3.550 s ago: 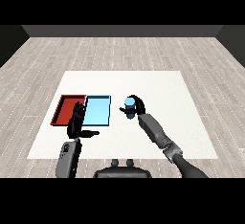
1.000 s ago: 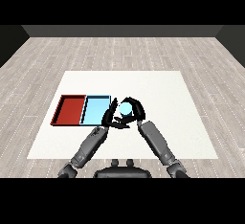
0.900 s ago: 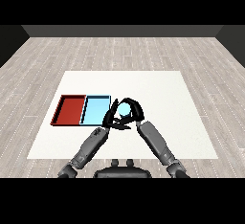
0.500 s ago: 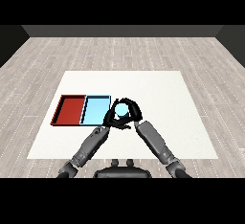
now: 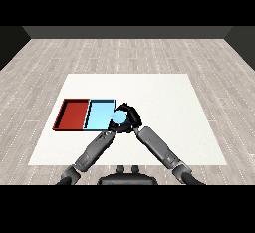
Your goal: Pick the blue can and put it in the blue box
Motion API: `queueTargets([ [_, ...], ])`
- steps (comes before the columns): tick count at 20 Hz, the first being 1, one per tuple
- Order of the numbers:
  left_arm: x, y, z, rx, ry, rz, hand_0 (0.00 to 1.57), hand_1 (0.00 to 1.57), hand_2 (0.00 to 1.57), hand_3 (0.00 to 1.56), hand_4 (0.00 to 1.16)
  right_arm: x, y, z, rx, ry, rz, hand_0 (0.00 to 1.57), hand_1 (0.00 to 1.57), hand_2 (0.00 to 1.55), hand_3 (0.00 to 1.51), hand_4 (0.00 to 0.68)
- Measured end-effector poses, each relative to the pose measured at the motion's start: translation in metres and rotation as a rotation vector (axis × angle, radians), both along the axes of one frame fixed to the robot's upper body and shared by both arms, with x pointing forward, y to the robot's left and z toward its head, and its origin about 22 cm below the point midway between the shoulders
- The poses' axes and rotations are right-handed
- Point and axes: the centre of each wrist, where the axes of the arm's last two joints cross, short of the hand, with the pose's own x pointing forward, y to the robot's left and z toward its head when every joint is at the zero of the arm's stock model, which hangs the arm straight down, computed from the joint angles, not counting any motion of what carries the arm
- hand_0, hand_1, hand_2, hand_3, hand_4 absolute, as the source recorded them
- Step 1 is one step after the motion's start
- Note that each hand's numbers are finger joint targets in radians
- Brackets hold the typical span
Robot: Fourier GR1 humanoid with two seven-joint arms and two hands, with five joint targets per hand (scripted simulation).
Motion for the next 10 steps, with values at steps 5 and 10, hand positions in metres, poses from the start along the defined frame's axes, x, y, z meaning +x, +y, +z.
queueTargets([
  [5,0.0033,0.0049,0.0036,0.135,-0.043,0.037,0.21,0.21,0.3,0.0,0.3,0.0,0.0039,0.0007,-0.013,-0.013,0.014,1.45,1.45,1.46,1.4,0.599],
  [10,0.0026,0.0077,0.0027,0.134,-0.054,0.071,0.7,0.7,0.8,0.54,0.71,-0.0021,0.0079,0.0018,-0.026,-0.023,0.016,1.45,1.45,1.45,1.4,0.61],
])
